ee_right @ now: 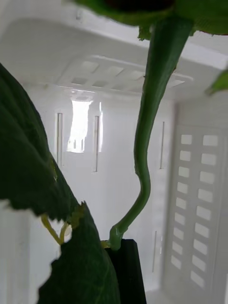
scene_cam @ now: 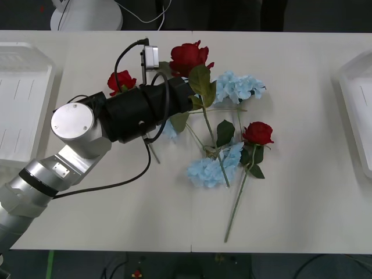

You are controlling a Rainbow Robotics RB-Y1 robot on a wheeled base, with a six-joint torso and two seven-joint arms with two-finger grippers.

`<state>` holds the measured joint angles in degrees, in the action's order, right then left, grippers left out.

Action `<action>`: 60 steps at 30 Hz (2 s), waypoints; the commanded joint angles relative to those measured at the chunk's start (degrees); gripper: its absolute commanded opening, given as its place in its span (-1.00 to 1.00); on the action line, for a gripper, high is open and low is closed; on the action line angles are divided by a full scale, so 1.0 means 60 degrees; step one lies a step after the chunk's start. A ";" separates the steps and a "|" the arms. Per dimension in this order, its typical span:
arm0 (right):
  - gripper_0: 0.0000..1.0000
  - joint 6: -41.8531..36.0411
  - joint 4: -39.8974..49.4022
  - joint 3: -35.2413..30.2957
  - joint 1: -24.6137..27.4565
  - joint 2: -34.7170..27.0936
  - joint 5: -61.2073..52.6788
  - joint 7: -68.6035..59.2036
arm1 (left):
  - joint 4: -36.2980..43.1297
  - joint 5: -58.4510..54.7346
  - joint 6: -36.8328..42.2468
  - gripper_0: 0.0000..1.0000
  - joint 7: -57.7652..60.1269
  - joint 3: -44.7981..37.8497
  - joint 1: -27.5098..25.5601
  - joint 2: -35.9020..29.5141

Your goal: Put the red flowers into the right box and the blue flowers into the left box

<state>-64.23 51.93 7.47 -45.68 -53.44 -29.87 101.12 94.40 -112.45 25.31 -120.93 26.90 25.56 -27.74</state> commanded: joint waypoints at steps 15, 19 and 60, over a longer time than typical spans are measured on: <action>-1.00 0.2340 -0.2620 0.0908 -0.0590 0.0059 0.0965 -0.0008 | 0.0321 -0.0756 -0.0527 -1.00 -0.0602 -0.0002 0.0809 -0.0078; -0.52 0.2545 -0.2781 0.0908 -0.0590 0.0088 0.0863 -0.0052 | 0.0321 -0.0756 -0.0527 -1.00 -0.0602 -0.0002 0.0853 0.0024; 1.00 -0.2113 0.5173 -0.1260 0.4420 -0.1216 -1.1603 0.2951 | 0.0014 -0.0712 -0.0571 -1.00 -0.0515 -0.0002 0.0912 0.0112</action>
<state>-76.51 77.81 1.67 -22.53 -57.74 -94.29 117.77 93.91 -116.26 22.45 -120.93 27.11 28.35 -27.71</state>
